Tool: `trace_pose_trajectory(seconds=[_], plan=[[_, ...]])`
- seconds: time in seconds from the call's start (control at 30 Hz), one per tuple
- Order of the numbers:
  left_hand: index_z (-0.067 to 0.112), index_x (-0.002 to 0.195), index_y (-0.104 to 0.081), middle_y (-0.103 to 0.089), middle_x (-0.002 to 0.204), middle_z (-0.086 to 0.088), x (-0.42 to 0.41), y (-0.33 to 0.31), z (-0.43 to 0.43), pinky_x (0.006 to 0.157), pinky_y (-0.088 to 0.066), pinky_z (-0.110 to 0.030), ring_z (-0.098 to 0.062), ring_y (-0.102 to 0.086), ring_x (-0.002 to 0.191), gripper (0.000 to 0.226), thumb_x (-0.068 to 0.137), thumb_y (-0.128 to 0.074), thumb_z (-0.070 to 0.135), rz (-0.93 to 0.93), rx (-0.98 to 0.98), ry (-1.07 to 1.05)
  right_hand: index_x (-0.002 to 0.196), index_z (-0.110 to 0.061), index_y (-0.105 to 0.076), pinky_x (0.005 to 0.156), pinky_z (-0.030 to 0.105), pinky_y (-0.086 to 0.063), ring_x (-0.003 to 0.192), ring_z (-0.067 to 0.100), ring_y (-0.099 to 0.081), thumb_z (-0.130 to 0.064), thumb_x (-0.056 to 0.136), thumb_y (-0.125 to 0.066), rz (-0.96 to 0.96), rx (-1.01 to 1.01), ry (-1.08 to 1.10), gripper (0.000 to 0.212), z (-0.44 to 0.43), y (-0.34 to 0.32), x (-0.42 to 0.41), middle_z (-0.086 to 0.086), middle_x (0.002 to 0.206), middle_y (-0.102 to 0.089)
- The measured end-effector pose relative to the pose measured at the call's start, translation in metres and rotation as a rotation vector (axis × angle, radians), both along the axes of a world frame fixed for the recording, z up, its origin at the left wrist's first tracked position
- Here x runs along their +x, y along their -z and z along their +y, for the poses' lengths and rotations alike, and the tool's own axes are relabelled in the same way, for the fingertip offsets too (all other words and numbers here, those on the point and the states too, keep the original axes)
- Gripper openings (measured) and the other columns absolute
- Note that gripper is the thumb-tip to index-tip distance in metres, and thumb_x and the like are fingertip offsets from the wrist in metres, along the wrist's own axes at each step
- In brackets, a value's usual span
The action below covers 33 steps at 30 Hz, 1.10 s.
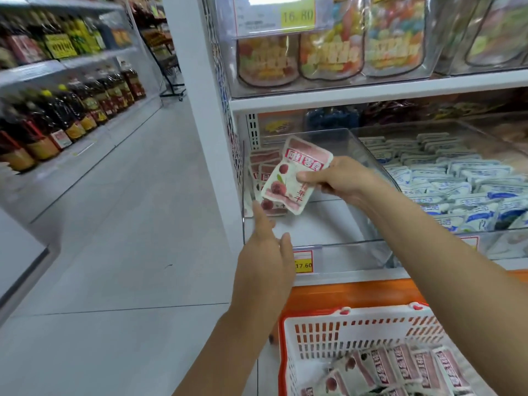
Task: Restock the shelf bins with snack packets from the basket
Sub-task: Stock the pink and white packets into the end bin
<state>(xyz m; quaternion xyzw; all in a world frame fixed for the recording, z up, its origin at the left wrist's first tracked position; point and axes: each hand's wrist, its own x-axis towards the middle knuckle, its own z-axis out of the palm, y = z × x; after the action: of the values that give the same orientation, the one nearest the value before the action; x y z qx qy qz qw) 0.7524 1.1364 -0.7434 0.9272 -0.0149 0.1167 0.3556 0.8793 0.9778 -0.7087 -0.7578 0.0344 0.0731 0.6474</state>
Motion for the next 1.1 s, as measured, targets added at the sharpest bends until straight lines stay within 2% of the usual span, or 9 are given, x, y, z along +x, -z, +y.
trace_pose_trajectory(seconds=[0.13, 0.27, 0.43, 0.53, 0.57, 0.7, 0.87, 1.0, 1.1], plan=[[0.029, 0.139, -0.043, -0.063, 0.120, 0.007, 0.003, 0.009, 0.008, 0.089, -0.049, -0.023, -0.009, -0.059, 0.105, 0.042, 0.101, -0.027, 0.037, -0.006, 0.251, 0.023, 0.073, -0.008, -0.058, 0.053, 0.018, -0.046, 0.054, 0.011, -0.054, -0.011, 0.076, -0.078, 0.186, -0.186, 0.017, 0.021, 0.020, 0.028, 0.046, 0.012, 0.080, -0.067], [0.027, 0.124, -0.056, -0.066, 0.109, 0.008, 0.008, 0.014, 0.013, 0.082, -0.050, -0.020, -0.007, -0.059, 0.096, 0.038, 0.101, -0.027, 0.038, 0.041, 0.251, 0.058, 0.060, -0.007, -0.051, 0.037, 0.015, -0.041, 0.035, 0.008, -0.049, -0.019, 0.078, -0.078, 0.192, -0.291, 0.101, 0.034, 0.031, 0.054, 0.062, 0.004, 0.046, -0.058], [0.025, 0.117, -0.062, -0.068, 0.102, 0.006, 0.012, 0.025, 0.012, 0.072, -0.045, -0.016, -0.005, -0.051, 0.081, 0.040, 0.101, -0.029, 0.040, -0.020, 0.234, 0.035, 0.084, -0.004, -0.060, 0.063, 0.024, -0.054, 0.059, 0.014, -0.061, -0.013, 0.071, -0.083, 0.182, -0.301, 0.003, 0.028, 0.042, 0.060, 0.067, 0.011, 0.083, -0.069], [0.022, 0.110, -0.067, -0.070, 0.094, 0.003, 0.014, 0.030, 0.011, 0.064, -0.039, -0.012, -0.005, -0.053, 0.075, 0.043, 0.099, -0.030, 0.041, -0.093, 0.208, 0.023, 0.113, -0.011, -0.057, 0.078, 0.028, -0.054, 0.093, 0.019, -0.065, -0.019, 0.051, -0.094, 0.105, -0.498, -0.184, 0.073, 0.053, 0.066, 0.067, 0.002, 0.104, -0.067], [0.021, 0.109, -0.068, -0.071, 0.093, 0.002, 0.014, 0.032, 0.011, 0.064, -0.041, -0.013, -0.006, -0.055, 0.074, 0.044, 0.098, -0.031, 0.042, -0.105, 0.205, 0.022, 0.117, -0.014, -0.056, 0.079, 0.026, -0.050, 0.098, 0.018, -0.063, -0.023, 0.048, -0.095, 0.061, -0.582, -0.236, 0.079, 0.056, 0.068, 0.066, -0.002, 0.107, -0.066], [0.023, 0.110, -0.067, -0.070, 0.092, 0.004, 0.014, 0.031, 0.012, 0.065, -0.040, -0.013, -0.007, -0.057, 0.076, 0.045, 0.098, -0.027, 0.040, -0.112, 0.218, 0.040, 0.116, -0.014, -0.051, 0.072, 0.025, -0.043, 0.089, 0.015, -0.055, -0.028, 0.052, -0.093, -0.103, -0.692, -0.101, 0.077, 0.058, 0.066, 0.064, -0.005, 0.099, -0.059], [0.026, 0.115, -0.064, -0.069, 0.099, 0.008, 0.016, 0.030, 0.012, 0.066, -0.036, -0.009, -0.002, -0.051, 0.079, 0.043, 0.101, -0.026, 0.040, -0.101, 0.220, 0.054, 0.118, -0.005, -0.044, 0.077, 0.030, -0.044, 0.104, 0.027, -0.059, -0.017, 0.063, -0.086, -0.278, -0.715, 0.037, 0.070, 0.061, 0.070, 0.068, 0.010, 0.113, -0.060], [0.025, 0.114, -0.064, -0.069, 0.098, 0.007, 0.015, 0.032, 0.014, 0.067, -0.037, -0.009, -0.002, -0.050, 0.078, 0.038, 0.100, -0.030, 0.037, -0.100, 0.229, 0.065, 0.121, -0.004, -0.039, 0.078, 0.029, -0.044, 0.105, 0.027, -0.057, -0.019, 0.060, -0.089, -0.269, -0.707, 0.021, 0.080, 0.060, 0.069, 0.065, 0.011, 0.115, -0.058], [0.024, 0.111, -0.065, -0.070, 0.095, 0.006, 0.016, 0.034, 0.014, 0.062, -0.029, -0.004, -0.003, -0.050, 0.076, 0.041, 0.101, -0.028, 0.040, -0.148, 0.233, 0.062, 0.124, -0.008, -0.036, 0.088, 0.036, -0.049, 0.109, 0.028, -0.056, -0.024, 0.055, -0.092, -0.172, -0.721, -0.016, 0.090, 0.059, 0.070, 0.060, 0.009, 0.118, -0.056]])
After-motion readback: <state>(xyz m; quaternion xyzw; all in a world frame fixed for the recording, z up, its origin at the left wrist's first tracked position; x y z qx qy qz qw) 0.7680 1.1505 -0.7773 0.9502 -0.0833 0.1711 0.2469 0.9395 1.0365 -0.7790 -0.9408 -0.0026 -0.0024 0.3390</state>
